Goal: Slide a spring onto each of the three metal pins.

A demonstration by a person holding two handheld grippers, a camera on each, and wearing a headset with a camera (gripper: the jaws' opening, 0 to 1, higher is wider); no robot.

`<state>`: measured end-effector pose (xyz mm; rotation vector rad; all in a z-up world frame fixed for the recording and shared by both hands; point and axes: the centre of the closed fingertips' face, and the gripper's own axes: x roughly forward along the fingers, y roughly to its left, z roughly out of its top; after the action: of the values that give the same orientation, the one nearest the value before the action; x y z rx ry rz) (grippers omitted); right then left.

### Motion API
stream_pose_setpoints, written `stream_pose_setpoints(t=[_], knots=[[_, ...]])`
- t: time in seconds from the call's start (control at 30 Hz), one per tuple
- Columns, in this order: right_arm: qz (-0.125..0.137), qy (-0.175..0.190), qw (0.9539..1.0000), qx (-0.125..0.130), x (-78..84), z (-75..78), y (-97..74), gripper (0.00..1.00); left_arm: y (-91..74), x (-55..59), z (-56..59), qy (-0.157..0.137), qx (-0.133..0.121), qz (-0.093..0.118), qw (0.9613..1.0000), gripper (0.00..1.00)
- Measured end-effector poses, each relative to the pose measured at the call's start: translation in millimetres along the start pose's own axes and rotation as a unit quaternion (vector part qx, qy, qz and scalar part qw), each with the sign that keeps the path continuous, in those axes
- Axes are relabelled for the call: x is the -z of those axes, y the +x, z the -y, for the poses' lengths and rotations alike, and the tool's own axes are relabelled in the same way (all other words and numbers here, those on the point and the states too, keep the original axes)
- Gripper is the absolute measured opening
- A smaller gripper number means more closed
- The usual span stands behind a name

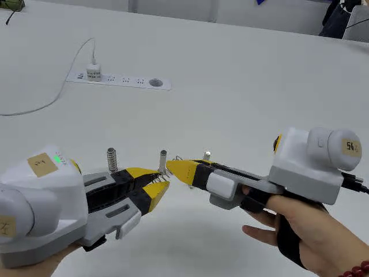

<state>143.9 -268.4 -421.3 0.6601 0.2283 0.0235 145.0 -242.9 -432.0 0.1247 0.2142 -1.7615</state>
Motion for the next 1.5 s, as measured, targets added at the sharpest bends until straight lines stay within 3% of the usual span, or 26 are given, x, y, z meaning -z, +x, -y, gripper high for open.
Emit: stream_pose_setpoints(t=[0.3, 0.5, 0.77, 1.1, 1.27, 1.5], knots=[[0.001, 0.02, 0.9996, -0.019, 1.0, -7.4, 3.3, 0.18, -1.8, -10.8, 5.1, -0.037, 0.009, 0.026, 0.9989, 0.1], [0.012, 0.063, 0.9972, -0.038, -3.3, -12.6, 4.0, 0.14, -3.3, -15.2, 5.7, -0.038, 0.011, 0.034, 0.9987, 0.1], [0.013, 0.066, 0.9966, -0.047, -3.6, -16.7, 4.0, 0.13, -5.1, -16.1, 5.6, -0.034, 0.013, 0.031, 0.9989, 0.11], [0.008, 0.038, 0.9985, -0.039, -1.7, -15.8, 6.4, 0.12, -1.5, -10.7, 4.0, -0.034, 0.002, 0.011, 0.9993, 0.11], [-0.001, -0.003, 0.9997, -0.023, -0.2, -14.1, 8.1, 0.11, -0.4, -6.0, 2.3, -0.034, -0.006, -0.001, 0.9994, 0.12], [-0.002, -0.051, 0.9987, -0.001, -4.1, -9.2, 9.1, 0.11, -1.3, 6.4, 0.9, -0.02, -0.011, -0.028, 0.9993, 0.23]])
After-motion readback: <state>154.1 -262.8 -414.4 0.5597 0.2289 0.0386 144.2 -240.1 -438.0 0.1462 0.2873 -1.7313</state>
